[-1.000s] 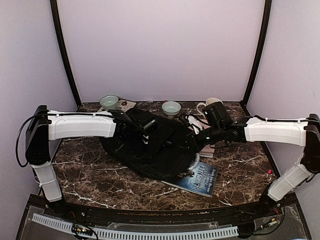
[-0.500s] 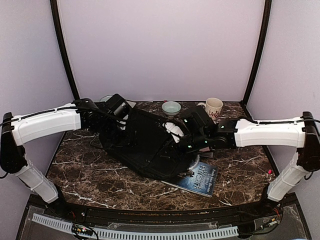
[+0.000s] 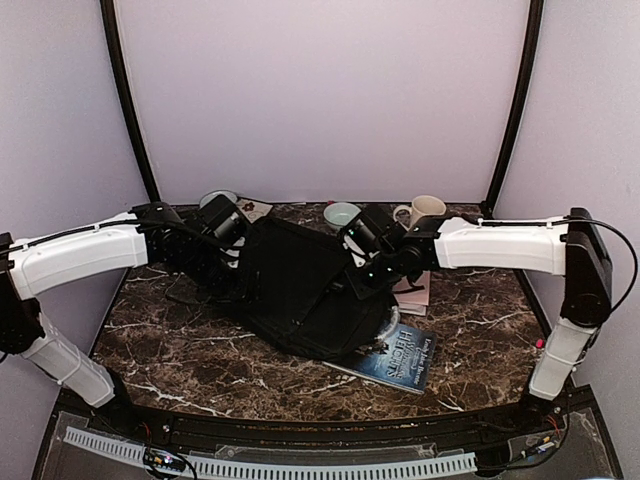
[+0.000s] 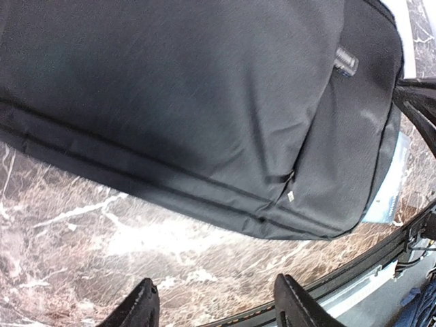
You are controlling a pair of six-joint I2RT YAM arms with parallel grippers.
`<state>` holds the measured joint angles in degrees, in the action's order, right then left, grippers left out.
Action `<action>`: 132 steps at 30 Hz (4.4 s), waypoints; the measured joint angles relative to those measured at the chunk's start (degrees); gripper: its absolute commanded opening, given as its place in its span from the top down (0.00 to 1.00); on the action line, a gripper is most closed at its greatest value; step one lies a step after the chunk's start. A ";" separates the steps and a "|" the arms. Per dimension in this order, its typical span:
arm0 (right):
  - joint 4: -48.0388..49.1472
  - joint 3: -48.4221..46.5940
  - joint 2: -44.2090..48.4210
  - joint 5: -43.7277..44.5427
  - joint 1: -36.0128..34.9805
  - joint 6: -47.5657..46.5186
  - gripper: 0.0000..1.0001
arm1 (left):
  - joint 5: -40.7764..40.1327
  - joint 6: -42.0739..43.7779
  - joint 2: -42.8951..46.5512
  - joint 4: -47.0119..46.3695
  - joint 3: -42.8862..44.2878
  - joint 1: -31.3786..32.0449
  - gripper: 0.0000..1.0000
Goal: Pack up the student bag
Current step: Adjust the pen in the lower front pocket of the bag, then grab the lower front pocket of the student bag, then hold the student bag at the center of the board.
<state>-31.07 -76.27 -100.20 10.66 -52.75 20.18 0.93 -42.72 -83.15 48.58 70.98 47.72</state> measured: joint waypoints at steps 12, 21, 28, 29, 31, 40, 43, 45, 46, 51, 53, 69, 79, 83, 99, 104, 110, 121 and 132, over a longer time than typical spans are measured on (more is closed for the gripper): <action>-1.70 -6.62 -8.81 -3.69 2.62 -3.58 0.93 | 0.04 -3.37 6.86 0.37 -6.27 0.00 0.41; -0.37 -11.52 -14.29 -7.04 2.62 -4.98 0.93 | 0.02 -4.20 6.25 1.29 -5.49 0.00 0.42; 0.96 -12.04 -14.73 -7.78 3.21 -5.03 0.92 | 0.00 -4.11 4.87 1.68 -3.52 -0.02 0.42; 1.40 -11.50 -14.45 -7.93 3.41 -5.07 0.91 | 0.00 -4.02 4.70 1.68 -3.30 -0.15 0.42; 1.77 -9.79 -13.22 -8.22 3.85 -5.16 0.90 | 0.00 -3.82 4.02 1.88 -2.49 -0.26 0.42; 3.48 -3.17 -5.14 -14.45 4.11 -5.42 0.70 | -0.66 -2.97 0.70 2.08 -0.79 -0.37 0.41; 4.17 -3.15 -4.07 -16.52 2.54 -7.65 0.62 | -1.51 -3.50 0.59 2.51 -0.79 -0.87 0.32; 3.98 -3.21 -3.96 -17.09 0.66 -8.83 0.58 | -2.05 -4.26 0.59 2.60 -0.96 -1.42 0.28; 3.80 -3.21 -3.96 -17.25 -0.42 -9.42 0.57 | -2.19 -4.70 0.59 2.60 -1.16 -1.64 0.27; 3.10 -3.76 -4.02 -17.29 -5.03 -11.54 0.52 | -2.56 -6.67 0.59 3.02 -3.37 -2.19 0.25; 2.64 -4.50 -4.37 -17.25 -6.49 -12.09 0.51 | -2.54 -7.19 0.59 3.23 -4.07 -2.19 0.25; 1.73 -11.19 -11.98 -10.49 -12.92 -12.61 0.50 | -2.54 -9.01 3.89 4.28 -6.32 -2.21 0.25; 1.90 -12.94 -15.02 -5.18 -13.57 -12.20 0.81 | -2.49 -10.43 5.92 4.72 -7.67 -2.23 0.25; 2.14 -13.38 -15.74 -3.65 -13.60 -12.13 0.99 | -2.36 -10.97 7.21 4.72 -8.55 -2.23 0.25; 2.56 -12.11 -14.34 -0.11 -13.20 -11.26 1.00 | -0.66 -10.56 6.91 1.36 -9.64 -2.23 0.28; 3.54 -10.01 -12.63 -1.14 -12.15 -9.86 1.00 | 1.66 -9.35 6.32 -2.69 -10.86 -2.23 0.18; 4.87 -9.14 -11.63 -3.67 -11.61 -8.90 1.00 | 6.10 -8.68 6.34 -10.01 -15.87 -2.25 0.13; 5.77 -9.14 -11.63 -7.32 -11.30 -8.20 1.00 | 10.60 -9.03 3.13 -20.83 -19.58 -3.48 0.17; 6.36 -9.14 -10.67 -10.45 -11.30 -7.19 1.00 | 13.53 -12.96 1.25 -33.03 -26.91 -7.87 0.42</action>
<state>-24.71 -85.41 -110.87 0.21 -64.05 12.99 14.46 -55.68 -81.91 15.55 44.07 39.86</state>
